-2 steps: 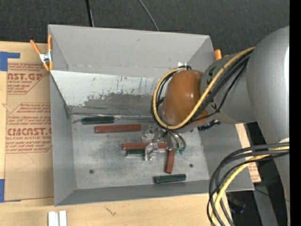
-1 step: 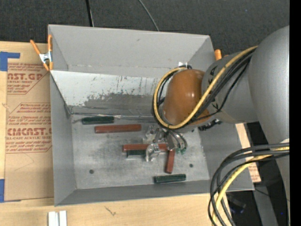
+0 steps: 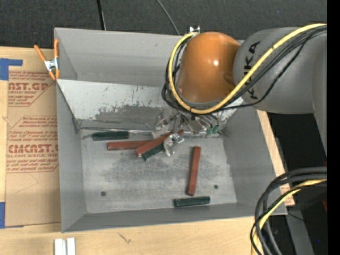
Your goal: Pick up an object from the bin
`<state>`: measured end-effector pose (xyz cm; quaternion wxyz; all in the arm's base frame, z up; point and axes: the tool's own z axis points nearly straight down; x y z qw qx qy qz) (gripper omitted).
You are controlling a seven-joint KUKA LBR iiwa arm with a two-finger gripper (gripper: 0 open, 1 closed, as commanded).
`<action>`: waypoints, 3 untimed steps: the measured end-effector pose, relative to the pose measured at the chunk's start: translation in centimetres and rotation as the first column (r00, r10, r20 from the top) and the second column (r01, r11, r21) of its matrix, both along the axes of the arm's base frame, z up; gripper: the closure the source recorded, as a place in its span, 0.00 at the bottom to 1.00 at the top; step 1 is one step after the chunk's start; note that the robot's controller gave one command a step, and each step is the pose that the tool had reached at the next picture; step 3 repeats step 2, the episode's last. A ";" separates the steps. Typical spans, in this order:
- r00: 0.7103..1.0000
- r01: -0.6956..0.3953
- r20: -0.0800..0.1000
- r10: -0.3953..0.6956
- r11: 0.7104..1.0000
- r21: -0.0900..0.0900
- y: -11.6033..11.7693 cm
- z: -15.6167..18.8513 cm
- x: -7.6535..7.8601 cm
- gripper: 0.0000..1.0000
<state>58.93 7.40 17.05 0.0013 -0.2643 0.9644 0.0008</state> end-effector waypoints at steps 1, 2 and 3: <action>1.000 0.000 0.000 0.000 1.000 0.000 0.0 0.0 0.0 1.00; 0.997 -0.073 -0.003 0.073 0.997 -0.001 0.0 4.3 -0.6 1.00; 0.997 -0.073 -0.003 0.073 0.997 -0.001 0.0 4.3 -0.6 1.00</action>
Offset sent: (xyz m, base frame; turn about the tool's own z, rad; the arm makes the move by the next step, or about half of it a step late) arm -0.0073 -0.0009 0.0615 -0.0997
